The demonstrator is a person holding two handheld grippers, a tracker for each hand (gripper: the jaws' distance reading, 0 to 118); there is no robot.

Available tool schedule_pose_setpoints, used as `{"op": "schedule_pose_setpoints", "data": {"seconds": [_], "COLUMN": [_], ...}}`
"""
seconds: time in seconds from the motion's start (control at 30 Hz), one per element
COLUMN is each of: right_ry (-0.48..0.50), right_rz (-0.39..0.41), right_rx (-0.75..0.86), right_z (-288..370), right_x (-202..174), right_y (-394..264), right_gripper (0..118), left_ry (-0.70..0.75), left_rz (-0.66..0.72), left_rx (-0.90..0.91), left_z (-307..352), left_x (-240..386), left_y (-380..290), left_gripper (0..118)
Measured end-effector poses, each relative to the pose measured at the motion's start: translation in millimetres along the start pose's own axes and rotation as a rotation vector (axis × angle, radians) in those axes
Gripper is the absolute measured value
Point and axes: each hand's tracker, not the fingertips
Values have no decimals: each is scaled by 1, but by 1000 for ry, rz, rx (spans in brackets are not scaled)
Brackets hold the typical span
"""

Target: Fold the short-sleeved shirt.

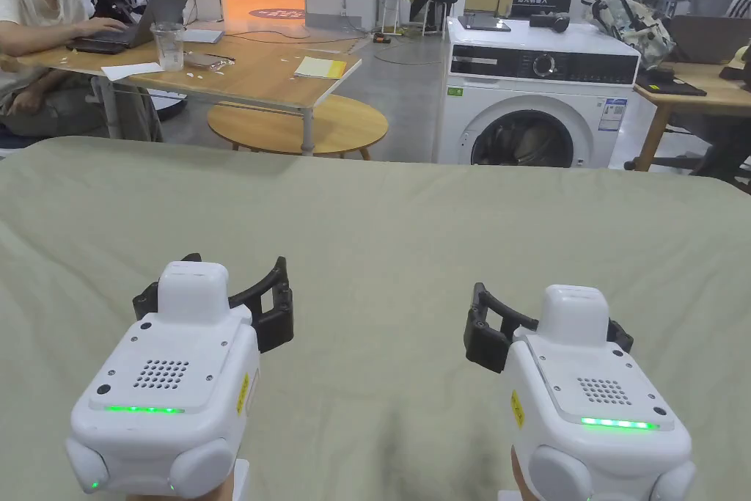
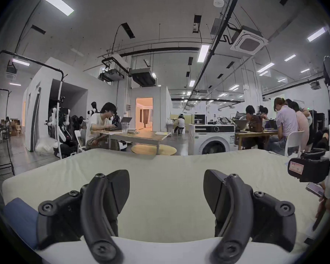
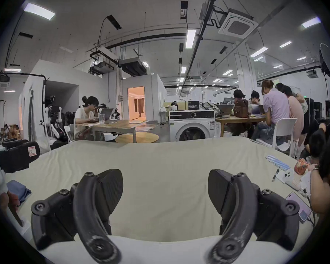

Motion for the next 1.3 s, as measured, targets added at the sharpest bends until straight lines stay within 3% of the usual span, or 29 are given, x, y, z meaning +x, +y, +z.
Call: {"op": "schedule_pose_setpoints", "data": {"seconds": [0.13, 0.23, 0.67, 1.0, 1.3], "right_ry": [89, 18, -54, -101, -115], "right_rz": [-53, -43, -82, -112, -54], "right_rx": [22, -16, -73, -93, -105], "right_z": [1, -4, -13, -14, -18], "right_x": [3, -2, -1, -5, -9], "right_y": [3, 6, 12, 20, 12], "right_gripper": [93, 93, 93, 93, 93], "left_ry": [13, 14, 16, 18, 14], "left_rz": [-15, 3, -49, -10, 4], "left_rx": [-21, -44, -29, -56, -72], "left_z": [-1, -2, -3, -7, -9], "left_x": [1, 0, 4, -1, -4], "left_y": [1, 1, 0, -4, -4], "left_gripper": [81, 81, 81, 81, 81]}}
